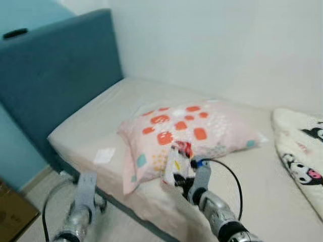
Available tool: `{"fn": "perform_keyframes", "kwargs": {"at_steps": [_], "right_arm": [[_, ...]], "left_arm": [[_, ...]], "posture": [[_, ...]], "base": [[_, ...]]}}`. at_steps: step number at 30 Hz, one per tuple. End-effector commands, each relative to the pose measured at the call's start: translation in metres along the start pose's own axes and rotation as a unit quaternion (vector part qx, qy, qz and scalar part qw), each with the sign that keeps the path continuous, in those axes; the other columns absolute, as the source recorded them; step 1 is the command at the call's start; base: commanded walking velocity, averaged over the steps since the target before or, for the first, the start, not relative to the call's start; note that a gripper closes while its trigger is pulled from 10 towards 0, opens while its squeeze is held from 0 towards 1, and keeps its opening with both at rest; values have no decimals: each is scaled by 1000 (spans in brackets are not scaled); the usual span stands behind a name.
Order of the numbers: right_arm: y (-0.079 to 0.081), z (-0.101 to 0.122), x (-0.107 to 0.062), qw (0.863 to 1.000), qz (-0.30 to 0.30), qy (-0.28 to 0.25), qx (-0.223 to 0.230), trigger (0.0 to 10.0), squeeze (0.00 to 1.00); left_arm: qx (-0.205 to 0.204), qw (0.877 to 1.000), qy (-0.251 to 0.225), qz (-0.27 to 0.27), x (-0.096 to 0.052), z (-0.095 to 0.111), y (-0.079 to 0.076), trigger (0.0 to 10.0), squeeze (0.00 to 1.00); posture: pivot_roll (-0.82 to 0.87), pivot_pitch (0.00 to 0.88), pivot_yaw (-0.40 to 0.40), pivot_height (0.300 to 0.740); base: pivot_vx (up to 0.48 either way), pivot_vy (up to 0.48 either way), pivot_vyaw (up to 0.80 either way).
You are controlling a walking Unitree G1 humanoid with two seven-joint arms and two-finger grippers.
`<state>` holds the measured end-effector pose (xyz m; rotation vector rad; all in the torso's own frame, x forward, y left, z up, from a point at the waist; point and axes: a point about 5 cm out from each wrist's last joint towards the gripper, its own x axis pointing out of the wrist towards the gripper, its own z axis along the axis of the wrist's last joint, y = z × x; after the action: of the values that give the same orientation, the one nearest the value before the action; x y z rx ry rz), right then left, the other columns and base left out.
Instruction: Clean up the room
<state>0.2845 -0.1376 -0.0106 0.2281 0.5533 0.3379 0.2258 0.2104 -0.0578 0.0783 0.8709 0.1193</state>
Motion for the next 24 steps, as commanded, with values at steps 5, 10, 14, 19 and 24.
{"fn": "perform_keyframes", "kwargs": {"at_steps": [5,10,14,19,24], "right_arm": [[-4,-31,-9,996,-13,82,-38,10000,0],[-2,-33,-8,994,-2,91,-68,10000,0],[1,-32,-7,992,8,94,-84,10000,0],[3,-30,-6,991,15,92,-91,10000,0],[3,-29,-6,993,14,86,-81,10000,0]], "left_arm": [[24,997,70,-4,-8,-44,1,10000,0],[52,995,84,-16,-11,-56,0,10000,0],[60,994,88,-15,-12,-57,4,10000,0],[63,994,83,-20,-10,-52,3,10000,0],[76,993,78,-33,-9,-49,-7,10000,0]], "posture": [[-8,0,20,725],[-1,0,-4,725],[-1,0,-8,725],[-1,0,-7,725],[-7,0,3,725]], "base": [[0,0,297],[0,0,736],[0,0,731],[0,0,729],[0,0,731]]}}
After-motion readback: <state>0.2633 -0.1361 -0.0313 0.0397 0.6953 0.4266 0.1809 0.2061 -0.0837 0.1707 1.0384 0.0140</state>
